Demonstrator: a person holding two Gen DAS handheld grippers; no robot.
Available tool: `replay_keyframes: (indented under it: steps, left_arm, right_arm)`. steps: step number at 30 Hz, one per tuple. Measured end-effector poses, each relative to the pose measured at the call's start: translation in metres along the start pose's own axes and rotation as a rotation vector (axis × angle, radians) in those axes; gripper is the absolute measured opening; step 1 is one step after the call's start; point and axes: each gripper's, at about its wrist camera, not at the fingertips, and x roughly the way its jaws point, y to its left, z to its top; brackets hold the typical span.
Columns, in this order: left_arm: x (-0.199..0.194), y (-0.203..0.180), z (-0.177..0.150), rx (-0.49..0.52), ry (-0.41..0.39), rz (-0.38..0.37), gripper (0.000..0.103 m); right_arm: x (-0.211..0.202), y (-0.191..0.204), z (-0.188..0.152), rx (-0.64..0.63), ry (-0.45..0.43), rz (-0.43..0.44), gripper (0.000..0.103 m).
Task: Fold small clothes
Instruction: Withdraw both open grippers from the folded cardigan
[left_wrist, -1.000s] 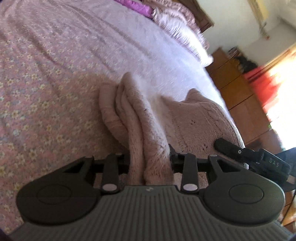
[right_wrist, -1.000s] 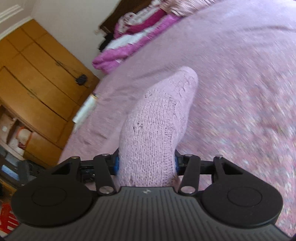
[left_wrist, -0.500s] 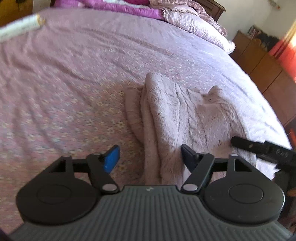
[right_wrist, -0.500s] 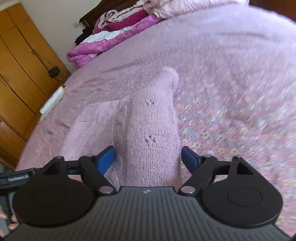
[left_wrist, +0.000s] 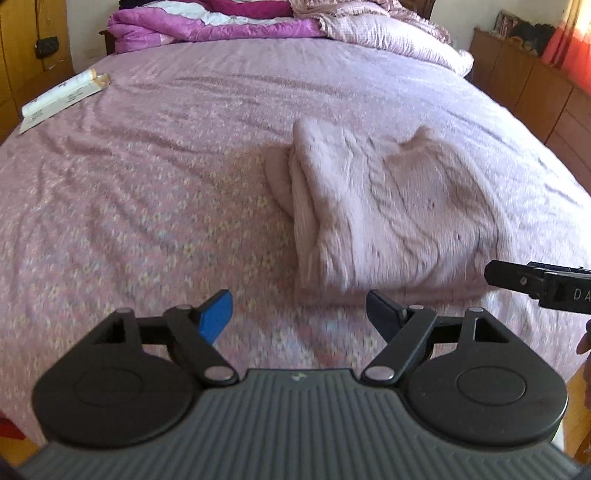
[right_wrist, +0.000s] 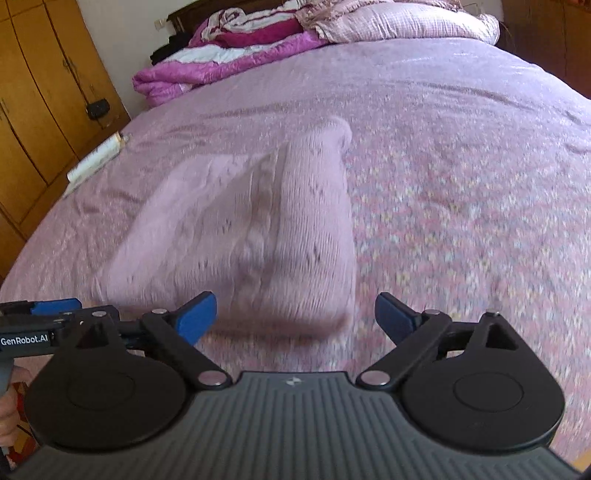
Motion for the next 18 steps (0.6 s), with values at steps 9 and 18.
replay_keyframes:
  steps: [9,18]
  left_arm:
    - [0.027,-0.019,-0.023,0.013,0.058,0.058,0.081]
    - [0.038,-0.032,-0.023,0.022,0.057,0.131,0.084]
  right_arm:
    - [0.016,0.013,-0.027,-0.04,0.044,-0.049,0.097]
    - [0.031,0.014,-0.033,-0.025,0.077,-0.079,0.099]
